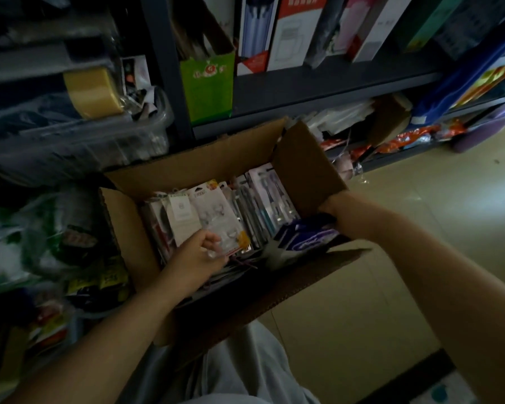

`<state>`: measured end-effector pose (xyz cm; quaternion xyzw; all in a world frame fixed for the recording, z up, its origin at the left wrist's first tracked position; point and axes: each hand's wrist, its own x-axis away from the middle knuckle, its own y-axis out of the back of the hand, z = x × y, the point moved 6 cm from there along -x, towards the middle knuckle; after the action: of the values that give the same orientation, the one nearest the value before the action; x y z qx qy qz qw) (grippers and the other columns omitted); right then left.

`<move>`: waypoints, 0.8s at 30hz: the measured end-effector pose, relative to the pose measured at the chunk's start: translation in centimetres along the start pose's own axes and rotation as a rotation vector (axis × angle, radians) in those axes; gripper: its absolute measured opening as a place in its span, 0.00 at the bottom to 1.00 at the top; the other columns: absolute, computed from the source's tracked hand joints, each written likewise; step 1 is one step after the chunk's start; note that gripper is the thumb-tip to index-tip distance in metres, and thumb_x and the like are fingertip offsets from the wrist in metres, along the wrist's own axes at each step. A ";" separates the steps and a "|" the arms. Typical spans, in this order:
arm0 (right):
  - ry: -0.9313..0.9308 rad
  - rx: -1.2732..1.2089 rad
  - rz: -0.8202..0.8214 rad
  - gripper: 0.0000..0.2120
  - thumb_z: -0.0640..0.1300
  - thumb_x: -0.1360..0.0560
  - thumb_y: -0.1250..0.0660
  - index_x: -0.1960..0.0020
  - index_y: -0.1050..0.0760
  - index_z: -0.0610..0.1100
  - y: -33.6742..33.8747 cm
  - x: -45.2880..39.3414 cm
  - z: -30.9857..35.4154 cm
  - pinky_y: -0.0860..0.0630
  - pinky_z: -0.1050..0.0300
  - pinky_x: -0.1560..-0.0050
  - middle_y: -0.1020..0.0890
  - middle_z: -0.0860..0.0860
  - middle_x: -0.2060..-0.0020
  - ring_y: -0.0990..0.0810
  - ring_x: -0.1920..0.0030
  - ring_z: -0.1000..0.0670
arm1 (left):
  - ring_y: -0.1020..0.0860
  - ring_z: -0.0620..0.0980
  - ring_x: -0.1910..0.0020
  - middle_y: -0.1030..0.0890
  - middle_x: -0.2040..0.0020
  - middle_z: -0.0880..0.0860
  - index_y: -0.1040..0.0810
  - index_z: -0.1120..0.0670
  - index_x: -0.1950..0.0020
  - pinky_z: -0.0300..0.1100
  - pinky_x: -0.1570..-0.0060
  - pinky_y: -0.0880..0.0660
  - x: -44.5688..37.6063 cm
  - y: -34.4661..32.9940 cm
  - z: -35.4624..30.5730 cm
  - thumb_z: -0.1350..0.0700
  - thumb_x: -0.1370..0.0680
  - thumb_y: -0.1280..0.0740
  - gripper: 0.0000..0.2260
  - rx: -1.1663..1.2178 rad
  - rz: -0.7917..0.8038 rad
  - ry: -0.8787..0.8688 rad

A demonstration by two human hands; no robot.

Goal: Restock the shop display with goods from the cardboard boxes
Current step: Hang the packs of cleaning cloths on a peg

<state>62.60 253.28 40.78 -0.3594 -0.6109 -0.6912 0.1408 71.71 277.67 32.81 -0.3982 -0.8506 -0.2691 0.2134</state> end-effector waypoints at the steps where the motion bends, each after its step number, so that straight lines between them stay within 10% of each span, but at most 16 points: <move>1: 0.032 0.029 -0.018 0.13 0.43 0.21 0.37 0.37 0.24 0.47 2.5 1.2 0.6 0.27 0.50 0.39 0.23 0.48 0.41 0.23 0.41 0.47 | 0.25 0.47 0.45 0.26 0.43 0.45 0.30 0.47 0.41 0.44 0.44 0.27 0.1 -0.4 -0.7 0.57 0.26 0.27 0.18 0.008 0.065 -0.026; 7: 0.117 0.108 -0.186 0.14 0.49 0.22 0.36 0.38 0.24 0.47 16.1 7.9 4.7 0.29 0.61 0.54 0.22 0.53 0.56 0.24 0.57 0.53 | 0.45 0.31 0.32 0.45 0.29 0.34 0.54 0.40 0.23 0.35 0.32 0.41 1.2 -0.8 -10.0 0.51 0.34 0.22 0.50 0.025 0.242 -0.308; 11: 0.184 -0.012 -0.320 0.07 0.51 0.22 0.35 0.47 0.23 0.50 22.3 10.5 7.3 0.31 0.71 0.62 0.20 0.56 0.61 0.23 0.62 0.62 | 0.25 0.34 0.41 0.26 0.35 0.41 0.38 0.38 0.33 0.36 0.42 0.25 1.6 2.5 -13.2 0.57 0.38 0.19 0.42 0.249 0.222 -0.385; 18: 0.297 -0.274 -0.645 0.11 0.50 0.25 0.31 0.46 0.22 0.47 26.6 8.8 12.3 0.26 0.57 0.53 0.19 0.52 0.58 0.20 0.59 0.54 | 0.16 0.52 0.52 0.15 0.52 0.53 0.20 0.54 0.46 0.47 0.53 0.19 6.0 11.9 -12.0 0.63 0.31 0.25 0.15 0.464 -0.070 -0.367; 24: 0.308 -0.690 -1.062 0.37 0.53 0.31 0.25 0.27 0.37 0.47 28.7 8.8 15.4 0.30 0.50 0.33 0.30 0.49 0.33 0.29 0.34 0.49 | 0.16 0.53 0.57 0.15 0.51 0.58 0.21 0.58 0.45 0.44 0.61 0.18 10.8 19.6 -11.0 0.63 0.32 0.24 0.16 0.632 -0.253 -0.391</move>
<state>79.62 263.86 67.89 0.0702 -0.4214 -0.8668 -0.2574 82.52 287.40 53.12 -0.2487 -0.9585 0.0628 0.1244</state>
